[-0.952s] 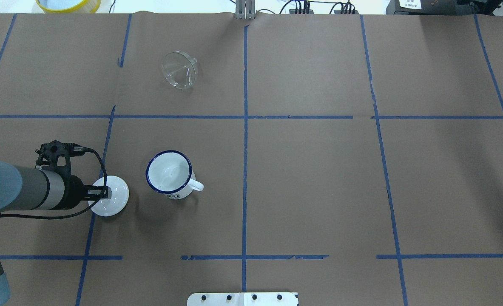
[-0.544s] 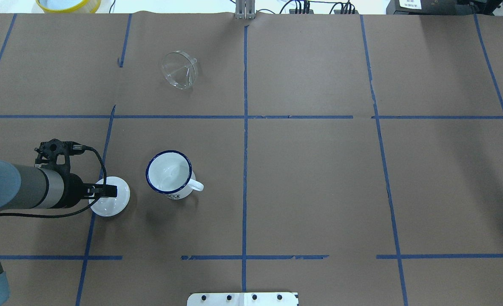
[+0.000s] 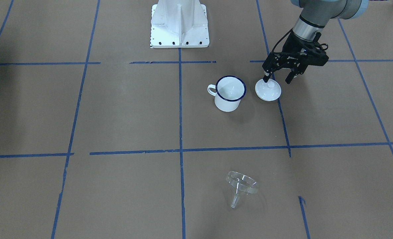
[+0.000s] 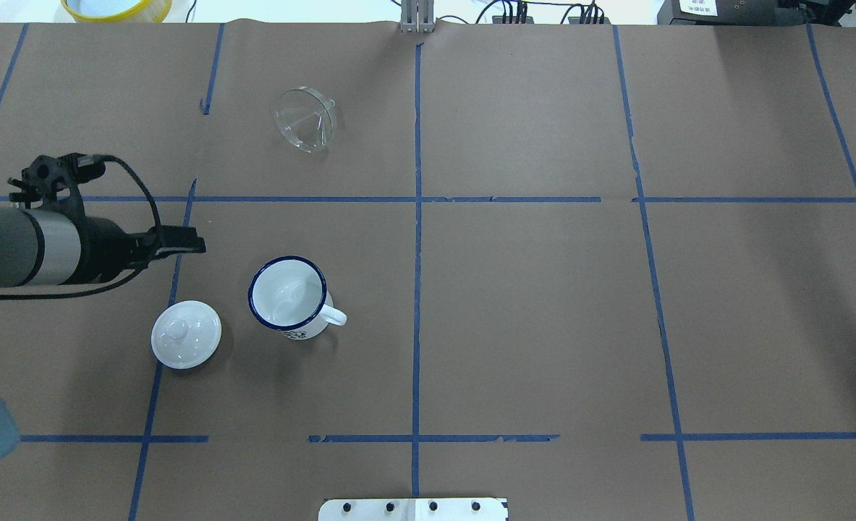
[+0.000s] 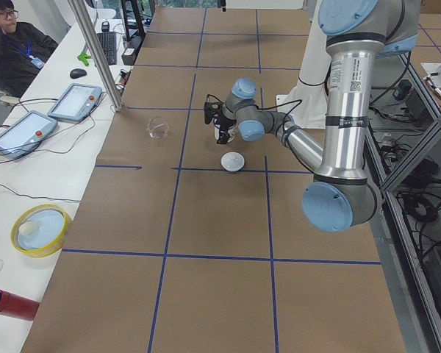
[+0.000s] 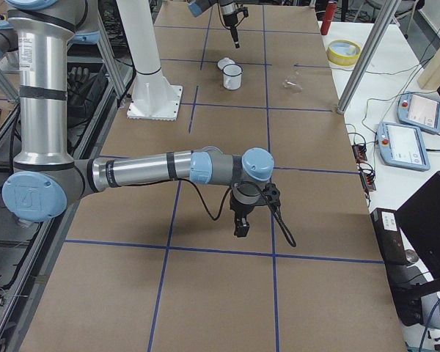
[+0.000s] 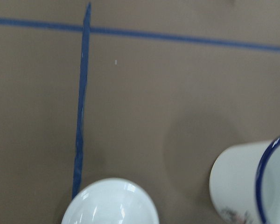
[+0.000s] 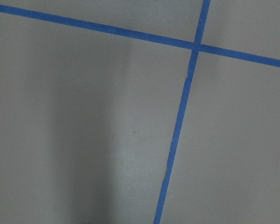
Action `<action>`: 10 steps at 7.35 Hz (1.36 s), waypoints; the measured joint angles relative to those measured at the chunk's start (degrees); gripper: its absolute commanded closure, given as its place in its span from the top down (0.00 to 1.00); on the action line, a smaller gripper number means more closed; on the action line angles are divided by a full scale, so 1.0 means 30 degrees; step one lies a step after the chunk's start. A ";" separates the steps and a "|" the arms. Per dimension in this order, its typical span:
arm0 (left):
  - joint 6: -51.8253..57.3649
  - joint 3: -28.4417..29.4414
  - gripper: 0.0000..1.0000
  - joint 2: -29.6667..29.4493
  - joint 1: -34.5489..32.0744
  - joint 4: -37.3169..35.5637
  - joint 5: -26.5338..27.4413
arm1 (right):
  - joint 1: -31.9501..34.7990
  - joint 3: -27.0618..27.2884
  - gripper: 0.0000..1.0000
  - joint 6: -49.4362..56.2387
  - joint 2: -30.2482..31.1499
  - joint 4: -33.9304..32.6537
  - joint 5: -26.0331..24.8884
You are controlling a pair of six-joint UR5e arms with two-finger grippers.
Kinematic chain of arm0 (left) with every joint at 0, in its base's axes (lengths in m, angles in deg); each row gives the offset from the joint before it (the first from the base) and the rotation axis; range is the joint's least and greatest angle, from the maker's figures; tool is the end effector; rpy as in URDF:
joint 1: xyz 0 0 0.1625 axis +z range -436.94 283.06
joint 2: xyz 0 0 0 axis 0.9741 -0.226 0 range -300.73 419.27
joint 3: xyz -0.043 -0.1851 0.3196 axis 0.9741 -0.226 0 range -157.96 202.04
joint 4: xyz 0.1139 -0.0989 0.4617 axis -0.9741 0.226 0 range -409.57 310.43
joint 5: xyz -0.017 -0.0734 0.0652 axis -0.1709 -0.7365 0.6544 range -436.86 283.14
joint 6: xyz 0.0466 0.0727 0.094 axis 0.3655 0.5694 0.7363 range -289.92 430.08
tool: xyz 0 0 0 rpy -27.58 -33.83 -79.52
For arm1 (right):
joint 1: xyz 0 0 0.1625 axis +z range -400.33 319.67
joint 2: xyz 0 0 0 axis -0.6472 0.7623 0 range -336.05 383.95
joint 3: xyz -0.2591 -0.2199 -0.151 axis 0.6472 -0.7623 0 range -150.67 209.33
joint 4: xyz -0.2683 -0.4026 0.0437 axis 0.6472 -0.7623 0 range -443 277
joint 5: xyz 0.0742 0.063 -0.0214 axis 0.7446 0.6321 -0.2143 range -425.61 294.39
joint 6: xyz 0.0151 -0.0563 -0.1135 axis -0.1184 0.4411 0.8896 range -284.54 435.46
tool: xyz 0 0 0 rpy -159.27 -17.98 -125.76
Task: Place funnel on cup
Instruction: 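Reach the left gripper to the clear glass funnel and grasp it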
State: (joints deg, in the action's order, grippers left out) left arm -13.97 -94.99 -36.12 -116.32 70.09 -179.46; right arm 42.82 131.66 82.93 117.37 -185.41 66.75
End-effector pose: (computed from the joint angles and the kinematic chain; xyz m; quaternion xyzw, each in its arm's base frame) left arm 0.3860 -0.4533 0.2526 0.1107 0.5091 -0.1907 0.8319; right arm -0.0167 -0.5349 0.5615 -0.0264 -0.3613 -0.1052 0.9261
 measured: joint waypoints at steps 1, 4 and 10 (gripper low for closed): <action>-0.2866 0.1368 1.00 -0.1953 -0.0509 0.0043 0.0675 | 0.0000 0.0001 1.00 0.0001 0.0003 -0.0006 0.0000; -1.0606 0.7034 1.00 -0.6527 -0.0852 0.3116 0.3794 | 0.0000 0.0018 1.00 0.0001 0.0005 0.0005 0.0000; -1.4006 1.8448 0.05 -1.2200 -0.1053 0.9441 0.6504 | 0.0000 0.0018 1.00 0.0001 0.0005 0.0006 0.0000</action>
State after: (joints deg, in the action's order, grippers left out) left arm -55.99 -39.65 -72.72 -119.48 98.42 -159.94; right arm 42.82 131.72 82.93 117.38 -185.39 66.75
